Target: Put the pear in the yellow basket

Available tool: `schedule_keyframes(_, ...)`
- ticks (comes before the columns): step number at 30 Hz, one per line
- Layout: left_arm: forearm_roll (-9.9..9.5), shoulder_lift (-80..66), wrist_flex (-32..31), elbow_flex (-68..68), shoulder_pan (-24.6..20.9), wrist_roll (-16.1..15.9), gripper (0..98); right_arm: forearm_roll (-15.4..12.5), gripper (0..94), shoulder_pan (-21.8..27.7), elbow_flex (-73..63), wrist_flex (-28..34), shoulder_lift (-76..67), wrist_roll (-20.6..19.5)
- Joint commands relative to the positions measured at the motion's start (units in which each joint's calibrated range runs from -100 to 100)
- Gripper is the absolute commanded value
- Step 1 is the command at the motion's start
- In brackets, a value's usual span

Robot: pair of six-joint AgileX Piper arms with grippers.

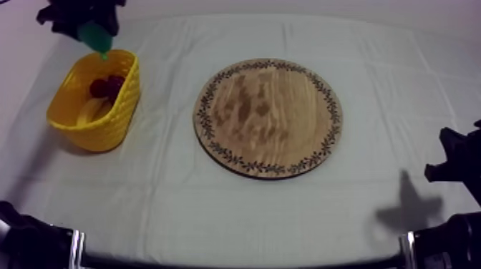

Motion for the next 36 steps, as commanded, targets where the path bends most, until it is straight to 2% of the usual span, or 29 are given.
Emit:
schedule_keyframes(1,-0.61,-1.6,-2.0,4.2,-2.5,-0.6,48.9,0.0,0.3,0.0,0.1,0.0,0.0,0.0)
schedule_keyframes(10,-1.98,-3.0,-10.5,17.0,-7.1,-1.4,47.8,0.0,0.3,0.0,0.1,0.0,0.0,0.0)
schedule_keyframes(14,-1.89,-2.4,-14.3,22.0,-8.3,-1.9,47.3,0.0,0.3,0.0,0.1,0.0,0.0,0.0)
schedule_keyframes(29,-0.66,-0.7,-17.8,27.9,-8.9,-3.3,48.1,0.0,0.3,0.0,0.1,0.0,0.0,0.0)
schedule_keyframes(31,-0.61,-0.6,-17.8,27.8,-8.8,-3.2,51.9,0.0,0.3,0.0,0.1,0.0,0.0,0.0)
schedule_keyframes(36,-0.77,-0.7,-17.8,26.5,-8.3,-0.7,70.2,0.0,0.3,0.0,0.1,0.0,0.0,0.0)
